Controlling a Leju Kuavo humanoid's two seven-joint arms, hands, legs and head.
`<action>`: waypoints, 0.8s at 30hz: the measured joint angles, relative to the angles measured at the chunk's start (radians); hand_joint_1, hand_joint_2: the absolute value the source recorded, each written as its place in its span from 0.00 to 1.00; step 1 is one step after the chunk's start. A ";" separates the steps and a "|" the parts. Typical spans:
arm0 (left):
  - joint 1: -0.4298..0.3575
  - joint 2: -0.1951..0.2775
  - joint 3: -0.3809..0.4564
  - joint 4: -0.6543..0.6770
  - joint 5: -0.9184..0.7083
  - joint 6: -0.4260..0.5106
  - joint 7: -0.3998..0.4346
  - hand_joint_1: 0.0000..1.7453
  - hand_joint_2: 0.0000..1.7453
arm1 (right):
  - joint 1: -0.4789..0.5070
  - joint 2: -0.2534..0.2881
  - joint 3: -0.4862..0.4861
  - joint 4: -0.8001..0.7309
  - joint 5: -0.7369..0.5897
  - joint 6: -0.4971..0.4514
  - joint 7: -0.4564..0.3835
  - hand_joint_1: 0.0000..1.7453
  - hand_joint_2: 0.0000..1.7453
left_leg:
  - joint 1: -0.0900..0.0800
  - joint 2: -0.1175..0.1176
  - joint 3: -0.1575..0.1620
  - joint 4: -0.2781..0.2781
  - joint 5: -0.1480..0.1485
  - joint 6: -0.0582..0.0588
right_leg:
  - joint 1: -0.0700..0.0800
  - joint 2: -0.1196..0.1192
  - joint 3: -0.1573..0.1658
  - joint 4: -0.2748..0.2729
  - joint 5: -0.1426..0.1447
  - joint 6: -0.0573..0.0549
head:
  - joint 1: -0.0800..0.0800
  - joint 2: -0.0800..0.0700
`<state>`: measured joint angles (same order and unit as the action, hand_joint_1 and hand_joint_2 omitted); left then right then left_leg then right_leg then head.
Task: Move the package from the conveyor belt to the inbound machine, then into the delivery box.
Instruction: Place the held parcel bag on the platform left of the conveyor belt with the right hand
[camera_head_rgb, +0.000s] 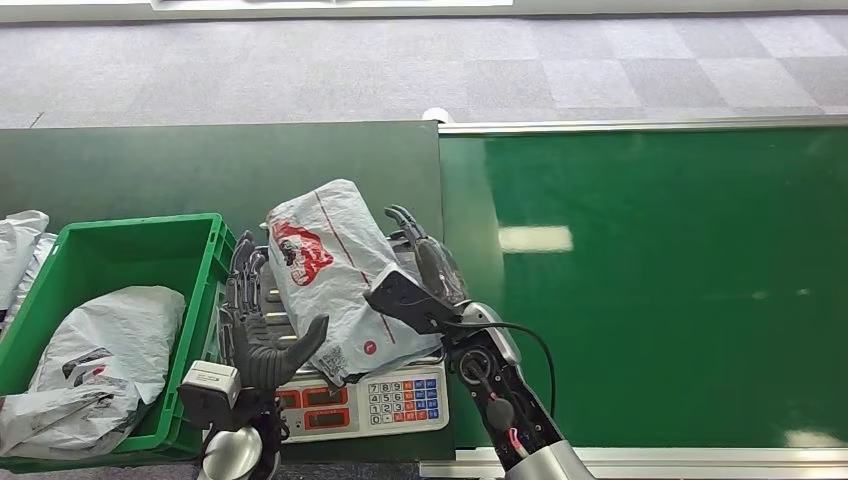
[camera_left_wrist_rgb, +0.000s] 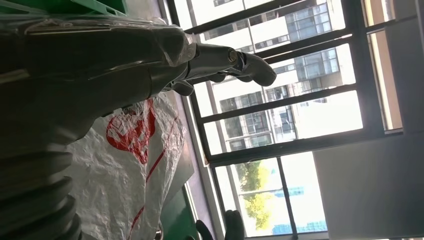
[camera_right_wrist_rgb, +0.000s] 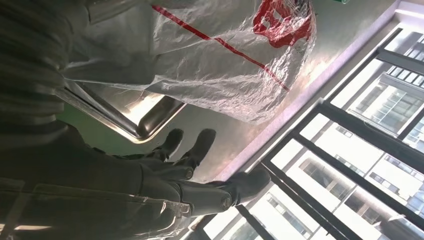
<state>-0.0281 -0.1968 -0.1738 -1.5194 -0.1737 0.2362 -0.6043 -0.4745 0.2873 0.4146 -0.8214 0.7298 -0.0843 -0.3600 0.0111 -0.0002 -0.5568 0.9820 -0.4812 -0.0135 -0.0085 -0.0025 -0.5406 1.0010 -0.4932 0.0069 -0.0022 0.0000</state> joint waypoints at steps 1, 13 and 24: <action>0.001 0.000 0.000 0.000 0.000 0.000 0.000 0.00 1.00 | 0.000 0.000 0.001 0.000 0.002 0.000 0.002 0.00 1.00 | 0.000 0.000 0.000 0.000 0.000 0.000 | 0.000 0.000 0.000 0.000 0.000 0.000 | 0.000 0.000; 0.024 -0.002 0.000 -0.002 -0.037 0.007 0.026 0.00 1.00 | 0.068 -0.002 -0.010 -0.158 -0.062 -0.195 -0.071 0.00 1.00 | 0.000 0.000 0.000 0.000 0.000 0.000 | 0.000 0.000 -0.001 0.000 0.000 0.000 | 0.000 0.000; -0.062 -0.006 -0.058 0.099 -0.226 0.000 0.165 0.00 1.00 | 0.297 -0.050 -0.120 -0.607 -0.303 -0.482 -0.330 0.00 1.00 | -0.001 0.001 0.000 0.000 0.000 0.000 | -0.001 0.000 -0.001 -0.001 0.001 0.000 | 0.000 0.000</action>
<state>-0.0906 -0.2031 -0.2318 -1.4206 -0.4001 0.2366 -0.4392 -0.1774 0.2375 0.2946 -1.4283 0.4269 -0.5666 -0.6896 0.0104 0.0004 -0.5565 0.9823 -0.4813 -0.0133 -0.0092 -0.0021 -0.5418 1.0005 -0.4926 0.0066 -0.0023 0.0000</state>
